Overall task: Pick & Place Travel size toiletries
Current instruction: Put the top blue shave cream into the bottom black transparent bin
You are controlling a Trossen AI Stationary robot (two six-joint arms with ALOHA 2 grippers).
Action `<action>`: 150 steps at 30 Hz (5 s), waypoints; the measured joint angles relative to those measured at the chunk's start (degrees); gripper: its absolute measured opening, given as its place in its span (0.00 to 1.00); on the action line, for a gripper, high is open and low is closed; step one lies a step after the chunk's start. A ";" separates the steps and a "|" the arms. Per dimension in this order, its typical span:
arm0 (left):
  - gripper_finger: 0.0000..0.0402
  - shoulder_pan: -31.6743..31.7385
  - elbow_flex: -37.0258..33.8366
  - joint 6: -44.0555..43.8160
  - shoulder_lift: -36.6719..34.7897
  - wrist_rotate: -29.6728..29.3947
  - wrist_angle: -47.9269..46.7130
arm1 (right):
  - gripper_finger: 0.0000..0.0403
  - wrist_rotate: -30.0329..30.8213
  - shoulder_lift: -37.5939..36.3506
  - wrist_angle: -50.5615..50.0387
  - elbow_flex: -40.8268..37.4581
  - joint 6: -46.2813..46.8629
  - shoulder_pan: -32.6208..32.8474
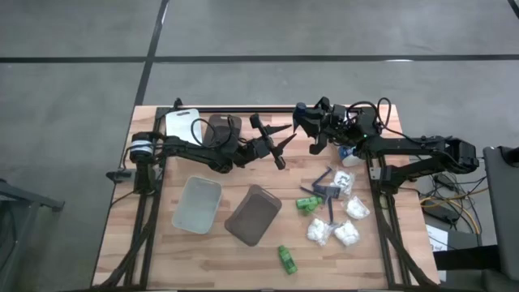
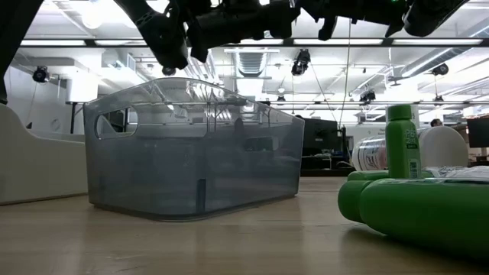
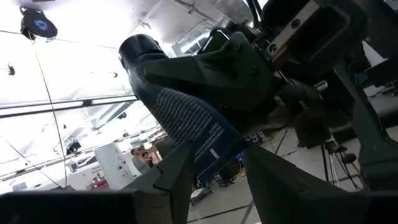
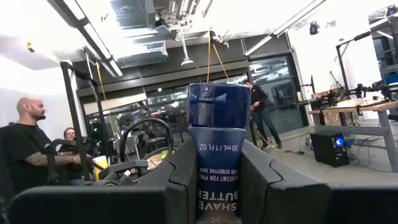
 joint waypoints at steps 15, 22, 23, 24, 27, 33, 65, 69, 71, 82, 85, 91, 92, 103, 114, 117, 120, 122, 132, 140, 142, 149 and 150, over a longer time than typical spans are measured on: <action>0.33 1.11 2.26 0.05 0.02 -5.57 -2.70 | 0.21 0.48 4.66 0.11 2.77 0.96 -0.14; 0.19 1.27 1.74 1.78 0.01 -6.52 -2.51 | 0.16 0.37 4.72 -0.04 2.80 0.96 -0.12; 0.17 1.34 1.62 2.02 0.02 -6.53 -2.50 | 0.16 0.29 4.72 -0.08 2.77 0.96 -0.12; 0.15 1.40 1.49 2.37 0.02 -6.54 -2.48 | 0.16 0.26 4.72 -0.13 2.77 0.96 -0.12; 0.09 1.44 1.43 2.79 0.01 -6.64 -2.49 | 0.18 0.17 4.72 -0.19 2.77 1.00 -0.12; 0.02 1.49 1.04 4.00 0.00 -7.17 -2.95 | 0.25 0.00 4.48 -2.71 2.80 2.05 -0.10; 0.01 0.94 -6.97 -25.18 -30.72 3.74 -80.75 | 0.68 -0.83 1.01 -29.81 4.06 -4.28 -0.71; 0.02 0.73 -4.90 -27.29 -30.85 7.57 -89.15 | 0.70 -0.79 1.01 -34.15 4.04 -6.01 -0.63; 0.02 0.52 -3.84 -27.30 -30.71 9.45 -92.95 | 0.71 -0.81 1.01 -36.27 4.04 -6.61 -0.62; 0.02 -3.15 0.80 -20.14 -29.76 10.64 -108.56 | 0.74 -0.63 1.01 -45.69 4.00 -10.43 -0.64; 0.03 -4.59 2.44 -17.43 -28.47 10.36 -112.20 | 0.71 -0.59 1.01 -46.75 4.00 -12.01 -0.64; 0.03 -6.98 6.44 -7.14 -24.93 9.27 -117.05 | 0.66 -0.53 1.01 -48.00 4.00 -14.51 -0.64; 0.03 -7.54 6.80 -4.05 -24.50 8.72 -117.35 | 0.66 -0.45 1.01 -48.11 4.00 -14.77 -0.64; 0.03 -10.70 8.08 20.34 -21.66 -6.50 -117.81 | 0.58 -0.06 1.01 -48.41 4.00 -20.44 -0.69; 0.03 -12.18 8.08 -1.70 -21.66 -6.44 -116.67 | 0.53 -0.04 1.03 -49.09 3.98 -20.31 -0.67; 0.03 -12.99 8.08 -10.88 -21.66 -4.36 -116.88 | 0.54 -0.04 1.03 -49.06 3.98 -20.07 -0.65; 0.03 -14.01 8.15 -19.83 -21.66 0.46 -116.95 | 0.55 -0.04 1.03 -49.08 3.98 -20.02 -0.64; 0.03 -14.52 8.39 -26.20 -21.66 3.85 -116.91 | 0.56 -0.04 1.03 -49.08 3.98 -20.00 -0.64; 0.03 -14.33 9.95 -51.47 -20.66 15.51 -120.04 | 0.61 -0.07 1.04 -49.06 3.98 -19.94 -0.64; 0.03 -14.16 12.12 -63.30 -16.38 27.54 -120.66 | 0.63 -0.09 1.05 -49.06 3.89 -19.99 -0.64; 0.03 -14.13 12.14 -65.04 -15.52 27.83 -121.51 | 0.62 -0.11 1.05 -49.05 3.88 -19.96 -0.64; 0.03 -13.79 12.14 -70.99 -14.75 31.93 -126.10 | 0.57 -0.13 1.05 -49.15 3.57 -20.37 -0.64; 0.03 -13.79 12.14 -71.91 -14.75 33.61 -126.65 | 0.56 -0.13 1.07 -49.14 3.43 -20.39 -0.64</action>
